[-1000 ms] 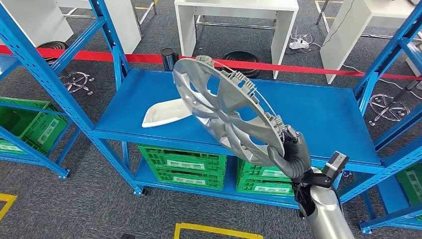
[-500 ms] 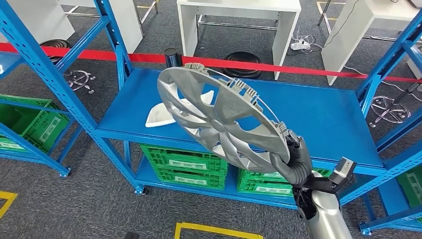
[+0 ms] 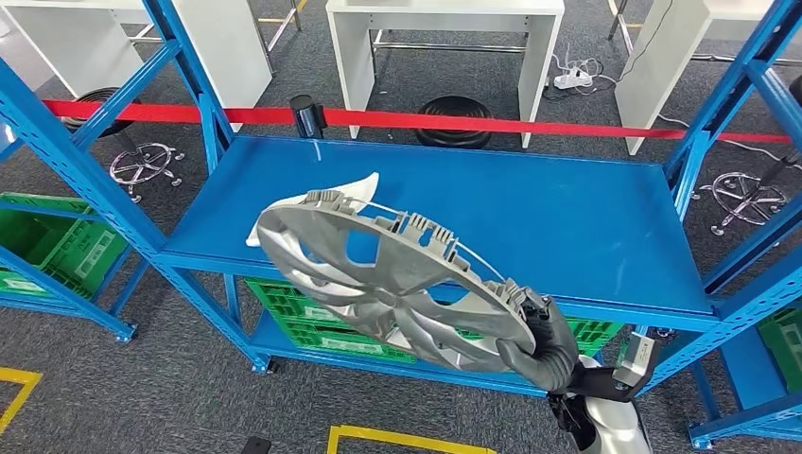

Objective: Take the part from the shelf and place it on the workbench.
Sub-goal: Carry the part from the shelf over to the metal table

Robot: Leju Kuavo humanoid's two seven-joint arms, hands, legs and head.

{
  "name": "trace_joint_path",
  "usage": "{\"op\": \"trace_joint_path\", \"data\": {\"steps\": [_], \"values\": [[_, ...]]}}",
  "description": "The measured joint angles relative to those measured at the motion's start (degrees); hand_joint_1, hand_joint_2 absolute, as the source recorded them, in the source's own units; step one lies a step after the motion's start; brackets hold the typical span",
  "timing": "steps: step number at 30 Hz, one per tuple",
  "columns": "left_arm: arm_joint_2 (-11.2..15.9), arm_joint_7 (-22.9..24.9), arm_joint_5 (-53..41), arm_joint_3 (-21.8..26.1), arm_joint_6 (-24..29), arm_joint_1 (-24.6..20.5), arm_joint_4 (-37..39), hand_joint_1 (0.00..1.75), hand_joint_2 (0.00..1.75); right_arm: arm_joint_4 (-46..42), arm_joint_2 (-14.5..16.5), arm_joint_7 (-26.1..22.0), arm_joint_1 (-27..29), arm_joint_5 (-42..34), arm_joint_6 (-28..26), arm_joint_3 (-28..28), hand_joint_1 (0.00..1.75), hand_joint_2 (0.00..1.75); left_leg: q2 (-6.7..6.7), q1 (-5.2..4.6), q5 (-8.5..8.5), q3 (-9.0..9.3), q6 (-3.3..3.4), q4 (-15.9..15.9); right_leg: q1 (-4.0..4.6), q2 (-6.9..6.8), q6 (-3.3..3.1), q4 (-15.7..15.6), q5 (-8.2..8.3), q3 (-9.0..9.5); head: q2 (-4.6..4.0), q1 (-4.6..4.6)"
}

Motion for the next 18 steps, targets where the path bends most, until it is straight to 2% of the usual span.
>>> {"op": "trace_joint_path", "data": {"steps": [1,2,3,4,5,6,8,9,11,13,15,17,18], "values": [[0.0,0.1,0.1,0.0,-0.1,0.0,0.0,0.0,1.75,0.0,0.1,0.0,0.2,0.0,0.6,0.5,1.75,1.75,0.02,-0.09,-1.84,-2.02,0.02,4.2,0.13,-0.02,-0.17,0.0,-0.05,0.0,0.0,-0.2],[0.0,0.2,0.2,0.0,-0.2,0.0,0.0,0.0,1.75,0.0,0.2,0.0,0.4,0.0,1.0,0.9,1.75,1.75,0.01,-0.17,-2.98,-3.77,0.1,7.6,0.27,-0.04,-0.29,0.0,-0.11,0.02,0.0,-0.36],[0.0,0.3,0.3,0.0,-0.4,0.1,0.0,0.0,1.75,0.0,0.3,0.0,0.6,0.0,1.3,1.3,1.75,1.75,0.01,-0.26,-3.06,-4.73,0.28,9.3,0.41,-0.06,-0.38,0.0,-0.17,0.07,0.0,-0.47],[0.0,0.3,0.4,0.0,-0.6,0.1,0.0,0.0,1.75,0.0,0.4,0.0,0.7,0.1,1.5,1.7,1.75,1.75,0.01,-0.36,-1.98,-4.59,0.57,8.6,0.55,-0.06,-0.43,0.0,-0.21,0.16,0.0,-0.54],[0.0,0.4,0.6,0.0,-0.8,0.1,0.0,0.0,1.75,0.0,0.4,0.0,0.8,0.1,1.6,2.1,1.75,1.75,0.01,-0.5,-0.02,-3.37,0.96,5.7,0.66,-0.05,-0.45,0.0,-0.27,0.3,0.0,-0.6],[0.0,0.4,0.7,0.0,-1.0,0.0,0.0,0.0,1.75,0.0,0.5,0.0,0.8,0.0,1.8,2.4,1.75,1.75,0.01,-0.69,2.11,-1.54,1.42,1.5,0.73,-0.04,-0.42,0.0,-0.35,0.45,0.0,-0.65],[0.1,0.4,0.8,0.0,-1.3,-0.1,0.0,0.0,1.75,0.0,0.5,0.0,0.8,0.0,1.9,2.9,1.75,1.75,0.04,-1.11,4.51,1.41,1.99,-5.1,0.97,-0.03,-0.07,0.1,-0.51,0.54,0.0,-0.7],[0.2,0.4,0.8,0.0,-1.3,-0.1,0.0,0.0,1.75,0.0,0.6,0.0,0.8,0.0,1.9,3.0,1.75,1.75,0.04,-1.3,4.72,1.95,2.11,-6.5,1.0,-0.03,0.22,0.1,-0.51,0.51,0.0,-0.7],[0.2,0.5,1.0,0.0,-1.4,-0.1,0.0,0.0,1.75,0.0,0.6,0.0,0.8,0.3,1.8,3.3,1.75,1.75,0.0,-1.37,4.76,2.04,2.36,-6.9,1.0,-0.06,0.93,-0.2,-0.4,0.56,0.0,-0.67],[0.2,0.6,1.1,0.0,-1.5,-0.1,0.0,0.0,1.75,0.0,0.7,0.0,0.7,0.8,1.5,3.5,1.75,1.75,0.02,-1.11,5.08,2.3,2.99,-7.3,0.98,-0.14,1.57,0.6,-1.14,0.3,0.0,-0.54],[0.2,0.6,1.2,0.0,-1.6,-0.1,0.0,0.0,1.75,0.0,0.7,0.0,0.7,1.3,1.1,3.8,1.75,1.75,0.08,-0.88,5.27,2.46,3.54,-7.7,0.88,-0.23,2.03,5.5,-3.97,-1.89,0.0,-0.17],[0.2,0.7,1.3,0.0,-1.8,0.0,0.0,0.0,1.75,0.0,0.7,0.0,0.8,1.6,0.8,4.1,1.75,1.75,0.12,-0.89,5.25,2.38,3.76,-7.6,0.79,-0.25,2.37,12.8,-7.14,-5.46,0.0,0.14],[0.2,0.8,1.3,0.0,-1.9,0.0,0.0,0.0,1.75,0.0,0.7,0.0,0.9,1.7,0.7,4.2,1.75,1.75,0.13,-0.89,5.23,2.36,3.78,-7.6,0.74,-0.26,2.48,14.9,-7.57,-6.56,0.0,0.22]]}}
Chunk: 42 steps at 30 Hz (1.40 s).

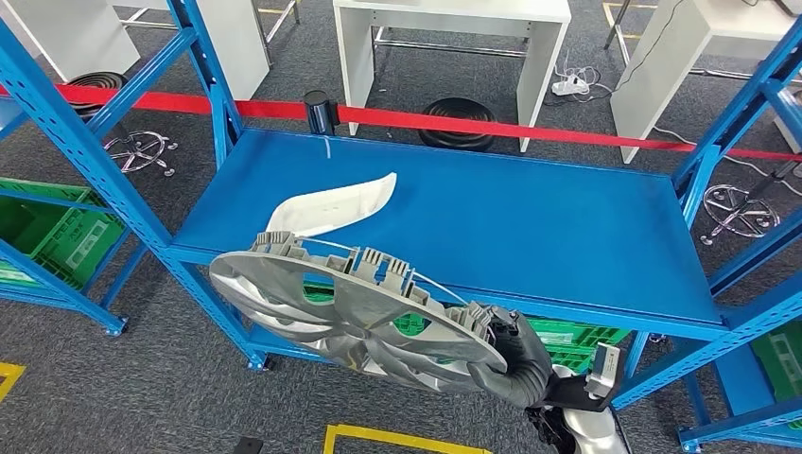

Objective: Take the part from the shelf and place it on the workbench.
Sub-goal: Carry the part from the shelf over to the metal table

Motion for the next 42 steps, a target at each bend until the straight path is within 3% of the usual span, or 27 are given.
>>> {"op": "trace_joint_path", "data": {"steps": [1,2,3,5,6,10,12,14,15,16,17,20,22,25,27,29,30,31,32,35,36,40,42], "values": [[0.0,0.1,0.0,0.0,-0.1,0.0,0.0,0.0,1.75,0.0,0.0,0.0,0.0,0.1,0.0,0.1,1.75,1.75,0.0,0.02,-0.02,0.0,-0.03,0.1,-0.05,-0.02,0.06,0.0,0.7,-0.08,0.0,0.07],[0.0,0.1,0.1,0.0,-0.2,0.0,0.0,0.0,1.75,-0.1,0.0,0.0,0.0,0.1,0.0,0.2,1.75,1.75,-0.03,0.05,-0.07,0.03,-0.1,0.2,-0.12,-0.05,0.08,-2.2,2.38,0.99,0.0,0.13],[0.0,0.1,0.1,0.0,-0.3,0.0,0.0,0.0,1.75,-0.2,0.0,0.0,0.0,0.1,0.0,0.2,1.75,1.75,-0.06,0.09,-0.17,0.04,-0.25,0.3,-0.19,-0.12,0.05,-6.3,4.47,2.97,0.0,0.2],[0.0,0.2,0.1,0.0,-0.3,0.0,0.0,0.0,1.75,-0.4,0.0,0.0,0.0,-0.2,0.1,0.4,1.75,1.75,-0.14,-0.06,-0.44,-0.06,-0.86,0.7,-0.06,-0.19,-0.42,-13.1,6.93,6.24,0.0,0.27],[0.0,0.2,0.1,0.0,-0.4,0.0,0.0,0.0,1.75,-0.5,0.0,0.0,0.0,-0.4,0.3,0.4,1.75,1.75,-0.17,-0.14,-0.51,-0.09,-1.24,0.8,0.06,-0.17,-0.82,-14.8,7.25,6.99,0.0,0.26],[0.1,0.2,0.1,0.0,-0.4,0.0,0.0,0.0,1.75,-1.1,0.1,0.0,0.0,-1.1,0.8,0.7,1.75,1.75,-0.16,0.11,-0.88,-0.2,-2.68,1.1,0.22,-0.08,-2.53,-15.4,7.49,7.11,0.0,0.08],[0.1,0.1,0.1,0.0,-0.4,0.0,0.0,0.0,1.75,-1.3,0.1,0.0,0.0,-1.3,0.8,1.0,1.75,1.75,-0.13,0.19,-3.6,-2.2,-3.11,5.5,0.05,-0.14,-3.09,-15.7,7.66,7.27,-0.01,-0.28],[0.1,0.1,0.1,0.0,-0.4,0.1,0.0,0.0,1.75,-1.4,0.2,0.0,0.1,-1.6,0.8,1.2,1.75,1.75,-0.12,0.19,-7.15,-5.74,-3.36,13.2,0.13,-0.16,-3.31,-15.7,7.63,7.25,-0.01,-0.62],[0.1,0.2,0.1,0.0,-0.4,0.1,0.0,0.0,1.75,-1.4,0.3,0.0,0.2,-1.7,0.8,1.2,1.75,1.75,-0.12,0.19,-7.89,-7.01,-3.39,15.9,0.18,-0.16,-3.35,-15.7,7.61,7.26,0.0,-0.68],[0.1,0.3,0.1,0.0,-0.4,0.1,0.0,0.0,1.75,-1.4,0.3,0.0,0.3,-1.7,0.8,1.3,1.75,1.75,-0.13,0.18,-7.52,-7.35,-3.36,16.5,0.21,-0.15,-3.36,-15.7,7.6,7.28,0.0,-0.74],[0.1,0.3,0.1,0.0,-0.4,0.1,0.0,0.0,1.75,-1.4,0.4,0.0,0.4,-1.7,0.8,1.3,1.75,1.75,-0.12,0.19,-6.08,-6.54,-3.24,14.8,0.23,-0.13,-3.35,-15.6,7.58,7.33,0.0,-0.79],[0.2,0.4,0.1,0.0,-0.4,0.0,0.0,0.0,1.75,-1.4,0.8,0.0,0.3,-1.7,0.6,1.3,1.75,1.75,-0.15,0.06,-1.08,-1.01,-2.57,3.5,0.32,-0.05,-2.91,-15.5,7.48,7.49,0.0,-0.95],[0.2,0.4,0.1,0.0,-0.3,0.0,0.0,0.0,1.75,-1.4,1.1,0.0,0.1,-1.6,0.2,1.3,1.75,1.75,-0.22,-0.22,-0.42,0.25,-2.09,0.6,0.42,-0.03,-2.25,-15.4,7.66,7.36,0.0,-0.98],[0.2,0.6,0.3,0.0,-0.3,-0.1,0.0,0.0,1.75,-1.6,1.4,0.0,-0.3,-1.3,-0.8,1.5,1.75,1.75,-0.18,-0.15,0.29,-0.05,-1.0,0.2,0.4,-0.05,-1.26,-15.2,7.37,7.11,0.0,-0.9],[0.2,0.6,0.5,0.0,-0.3,-0.1,0.0,0.0,1.75,-1.7,1.6,0.0,-0.6,-1.3,-1.4,1.6,1.75,1.75,-0.03,0.11,0.91,-0.41,-0.14,-0.2,0.37,-0.1,-0.86,-11.7,4.33,5.78,0.0,-0.57],[0.2,0.6,0.6,0.0,-0.3,-0.2,0.0,0.0,1.75,-1.7,1.8,0.0,-1.0,-1.0,-2.0,1.7,1.75,1.75,0.09,0.04,1.39,-1.15,0.21,-0.1,0.3,-0.12,-0.62,-4.4,-0.12,3.09,0.0,-0.23],[0.2,0.6,0.7,0.0,-0.3,-0.1,0.0,0.0,1.75,-1.7,1.9,0.0,-1.1,-1.0,-2.2,1.8,1.75,1.75,0.13,0.01,1.66,-1.58,0.23,0.0,0.27,-0.12,-0.51,-1.3,-1.5,2.1,0.0,-0.16],[0.2,0.5,0.7,0.0,-0.3,-0.1,0.0,0.0,1.75,-1.7,2.0,0.0,-1.1,-1.1,-2.3,1.9,1.75,1.75,0.16,0.0,1.94,-2.03,0.19,0.0,0.25,-0.13,-0.45,0.0,-1.82,1.96,0.0,-0.09],[0.2,0.5,0.8,0.0,-0.2,-0.1,0.0,0.0,1.75,-1.7,2.0,0.0,-1.2,-1.3,-2.4,2.1,1.75,1.75,0.16,0.01,2.23,-2.47,0.09,0.2,0.21,-0.13,-0.43,-1.0,-1.03,3.0,0.0,-0.03],[0.2,0.3,1.0,0.0,-0.1,-0.1,0.0,0.0,1.75,-1.6,2.3,0.0,-2.1,-1.9,-2.3,2.7,1.75,1.75,0.12,0.04,3.06,-3.61,-0.61,0.7,0.18,-0.17,-0.69,-12.3,2.91,10.12,0.0,0.15],[0.2,0.2,1.0,0.1,-0.1,-0.1,0.0,0.0,1.75,-1.6,2.4,0.0,-2.5,-1.9,-2.3,2.9,1.75,1.75,0.09,0.01,3.33,-3.78,-0.98,0.8,0.29,-0.15,-0.93,-14.7,3.57,11.48,0.0,0.18],[0.3,0.2,1.0,0.1,0.2,0.0,0.1,0.0,1.75,-1.6,2.4,0.0,-3.3,-1.8,-2.3,3.4,1.75,1.75,-0.04,0.01,4.37,-4.32,-2.6,0.7,0.47,-0.08,-2.61,-15.6,4.77,10.76,0.0,0.14],[0.3,0.2,1.0,0.1,0.2,0.1,0.1,0.0,1.75,-1.6,2.5,0.0,-3.4,-1.8,-2.3,3.8,1.75,1.75,-0.08,0.15,1.37,-5.51,-3.18,3.2,0.3,-0.19,-3.49,-15.9,6.05,9.66,0.0,-0.13]]}}
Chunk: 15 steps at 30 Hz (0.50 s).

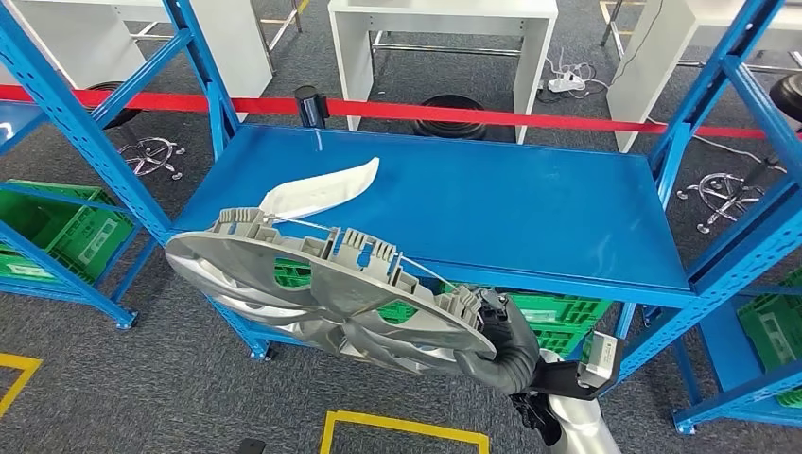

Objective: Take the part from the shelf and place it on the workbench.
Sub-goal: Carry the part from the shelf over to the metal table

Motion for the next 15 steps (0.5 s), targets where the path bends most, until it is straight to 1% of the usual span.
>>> {"op": "trace_joint_path", "data": {"steps": [1,2,3,4,5,6,7,8,9,10,11,12,13,14,15], "values": [[0.0,0.0,0.0,0.0,0.0,0.0,0.0,0.0,1.75,0.0,0.0,0.0,0.0,0.0,0.0,0.1,1.75,1.75,0.01,0.06,-2.77,-0.97,-0.21,3.0,0.0,-0.03,-0.23,0.0,0.58,-0.65,0.0,-0.19],[0.0,0.0,0.0,0.0,0.0,0.0,0.0,0.0,1.75,0.0,0.1,0.0,-0.1,-0.1,0.2,0.2,1.75,1.75,0.01,0.07,-5.53,-1.97,-0.39,6.7,0.07,-0.04,-0.34,0.0,1.14,-1.37,0.0,-0.36],[0.0,0.0,0.0,0.0,0.0,0.0,0.0,0.0,1.75,0.0,0.1,0.0,-0.1,-0.3,0.5,0.3,1.75,1.75,0.02,0.08,-7.38,-2.66,-0.51,10.2,0.16,-0.06,-0.36,0.1,1.69,-2.11,0.0,-0.48],[0.0,0.0,0.0,0.0,0.0,0.0,0.0,0.0,1.75,0.1,0.1,0.0,-0.1,-0.6,0.9,0.3,1.75,1.75,0.01,0.07,-8.08,-2.69,-0.53,12.5,0.25,-0.08,-0.34,0.2,2.22,-2.84,0.0,-0.52],[0.0,0.0,0.0,0.0,0.0,0.0,0.0,0.0,1.75,0.1,0.1,0.0,-0.1,-0.9,1.4,0.3,1.75,1.75,0.01,0.04,-7.63,-1.74,-0.43,12.9,0.33,-0.1,-0.29,0.2,2.74,-3.57,0.0,-0.57],[0.0,0.0,0.0,0.0,0.0,0.0,0.0,0.0,1.75,0.2,0.1,0.0,-0.1,-1.1,1.9,0.4,1.75,1.75,0.01,0.01,-6.42,0.27,-0.22,11.1,0.39,-0.11,-0.23,0.3,3.22,-4.24,0.0,-0.61],[0.0,0.0,0.0,0.0,0.0,-0.1,0.0,0.0,1.75,0.2,0.1,0.0,-0.2,-1.4,2.3,0.4,1.75,1.75,-0.02,-0.06,-5.23,3.24,0.09,7.4,0.43,-0.11,-0.12,0.4,3.68,-4.78,0.0,-0.66],[0.0,0.0,0.0,0.0,0.0,-0.2,0.0,0.0,1.75,0.3,0.1,0.0,-0.3,-1.6,2.7,0.5,1.75,1.75,-0.05,-0.21,-4.84,6.42,0.48,3.0,0.49,-0.1,0.08,0.4,4.12,-5.21,0.0,-0.7],[0.1,0.0,0.0,0.0,0.0,-0.2,-0.1,0.0,1.75,0.4,0.1,0.0,-0.5,-1.8,3.0,0.5,1.75,1.75,-0.08,-0.4,-4.7,8.78,0.84,-0.5,0.51,-0.1,0.36,0.4,4.54,-5.41,0.0,-0.68],[0.1,-0.1,0.0,0.0,0.0,-0.3,-0.1,0.0,1.75,0.7,0.1,0.0,-0.7,-1.9,3.1,0.6,1.75,1.75,-0.12,-0.62,-4.95,10.22,1.21,-2.9,0.47,-0.1,0.7,0.4,4.93,-5.48,0.0,-0.7],[0.1,-0.1,0.0,0.0,0.0,-0.3,-0.1,0.0,1.75,0.9,0.1,0.0,-0.8,-2.0,3.1,0.7,1.75,1.75,-0.13,-0.85,-5.14,10.57,1.56,-3.9,0.42,-0.11,1.08,0.2,5.33,-5.47,0.0,-0.71],[0.1,-0.2,0.0,0.0,0.0,-0.3,-0.1,0.0,1.75,1.1,0.1,0.0,-0.9,-1.8,3.0,0.8,1.75,1.75,-0.13,-0.94,-4.69,10.27,1.95,-3.9,0.37,-0.1,1.46,0.0,5.76,-5.43,0.0,-0.72],[0.1,-0.2,0.0,0.0,0.0,-0.3,-0.1,0.0,1.75,1.3,0.1,0.0,-0.9,-1.5,2.7,0.9,1.75,1.75,0.0,-0.88,-4.24,10.0,2.4,-4.2,0.28,-0.03,1.79,0.1,5.85,-5.55,0.0,-0.8],[0.0,-0.2,0.0,0.0,0.0,-0.3,-0.1,0.0,1.75,1.5,0.0,0.0,-1.0,-1.2,2.4,1.0,1.75,1.75,0.12,-0.78,-3.61,9.59,2.9,-4.4,0.24,0.02,2.11,0.6,5.05,-5.89,0.0,-0.75],[0.0,-0.2,0.0,0.0,0.0,-0.3,-0.1,0.0,1.75,1.7,0.0,0.0,-1.0,-0.9,2.2,1.1,1.75,1.75,0.23,-0.63,-2.87,9.04,3.32,-4.7,0.2,0.05,2.41,2.1,3.18,-6.52,0.0,-0.63]]}}
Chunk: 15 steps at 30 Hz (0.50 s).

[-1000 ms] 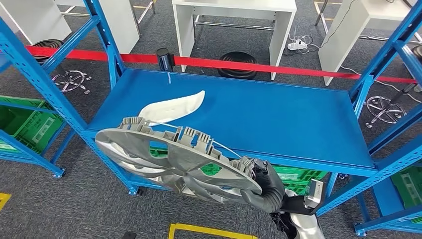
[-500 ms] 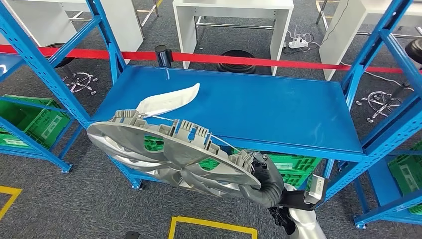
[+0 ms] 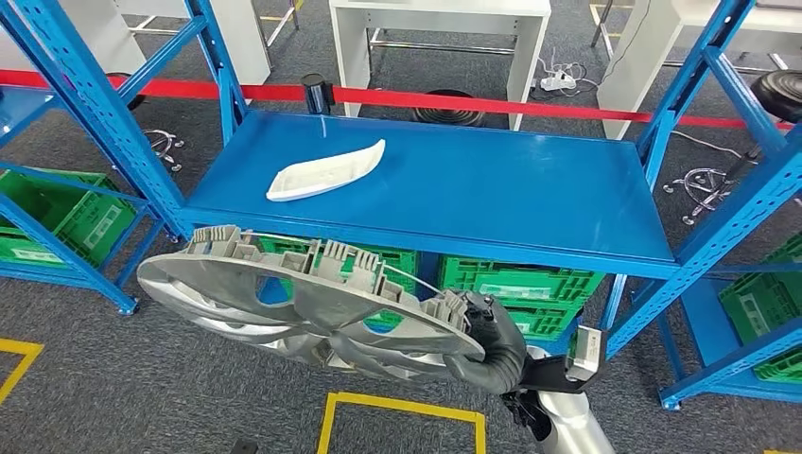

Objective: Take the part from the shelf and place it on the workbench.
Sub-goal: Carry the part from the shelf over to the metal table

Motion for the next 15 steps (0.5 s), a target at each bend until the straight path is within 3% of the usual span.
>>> {"op": "trace_joint_path", "data": {"steps": [3,4,5,6,7,8,10,11,13,15], "values": [[0.0,0.1,0.0,0.0,0.0,0.1,0.0,0.0,1.75,0.5,-0.1,0.0,-0.1,0.3,0.0,0.2,1.75,1.75,0.14,0.09,2.1,-2.48,0.51,0.0,-0.21,-0.02,0.75,9.7,-8.03,-2.7,0.0,0.53],[0.0,0.2,-0.1,0.0,0.1,0.1,0.0,0.0,1.75,0.7,-0.2,0.0,-0.1,0.4,0.0,0.3,1.75,1.75,0.23,0.1,2.71,-3.44,0.49,0.1,-0.24,-0.02,0.92,12.5,-8.93,-3.01,0.0,0.61],[-0.1,0.3,-0.2,0.0,0.3,0.1,0.0,0.0,1.75,0.9,-0.3,0.0,-0.1,0.5,0.1,0.4,1.75,1.75,0.45,0.11,3.27,-4.42,0.43,0.3,-0.27,-0.06,1.05,13.7,-8.47,-2.52,0.0,0.68],[-0.1,0.5,-0.3,0.0,0.4,0.2,0.0,0.0,1.75,1.0,-0.3,0.0,-0.1,0.7,0.1,0.5,1.75,1.75,0.71,0.16,3.75,-5.34,0.33,0.5,-0.31,-0.2,1.14,12.9,-7.0,-1.05,0.0,0.75],[-0.2,0.7,-0.4,0.0,0.5,0.2,0.0,0.0,1.75,1.1,-0.4,0.0,-0.1,0.9,0.2,0.6,1.75,1.75,1.03,0.19,4.14,-6.14,0.17,0.8,-0.36,-0.73,1.23,10.1,-5.41,1.45,0.0,0.82],[-0.2,0.7,-0.4,0.0,0.5,0.3,0.0,0.0,1.75,1.1,-0.5,0.0,-0.2,1.0,0.2,0.6,1.75,1.75,1.38,0.16,4.44,-6.79,-0.04,1.2,-0.33,-1.74,1.28,6.1,-4.82,4.5,0.0,0.94],[-0.2,0.8,-0.4,0.0,0.5,0.4,0.0,0.0,1.75,1.2,-0.5,0.0,-0.5,1.2,0.3,0.8,1.75,1.75,2.12,0.0,4.83,-7.44,-0.64,1.9,-0.05,-3.3,0.5,-0.7,-5.65,9.09,0.0,1.02],[-0.2,0.8,-0.4,0.0,0.5,0.5,0.0,0.0,1.75,1.2,-0.5,0.0,-0.6,1.3,0.4,0.9,1.75,1.75,2.6,-0.04,5.03,-7.5,-0.99,2.1,0.15,-3.45,-0.12,-2.3,-6.38,9.86,0.0,0.98],[-0.2,0.8,-0.5,0.0,0.5,0.4,0.0,0.0,1.75,1.2,-0.5,0.0,-0.6,1.3,0.6,1.0,1.75,1.75,3.56,0.11,5.46,-7.46,-1.79,2.1,0.26,-2.53,-1.38,-2.7,-6.02,9.43,0.0,0.8],[-0.2,0.8,-0.5,0.0,0.5,0.4,0.0,0.0,1.75,1.2,-0.5,0.0,-0.6,1.3,0.7,1.0,1.75,1.75,2.9,0.33,3.87,-8.14,-2.58,3.6,0.14,-1.57,-2.27,-2.8,-5.0,8.73,0.0,0.66]]}}
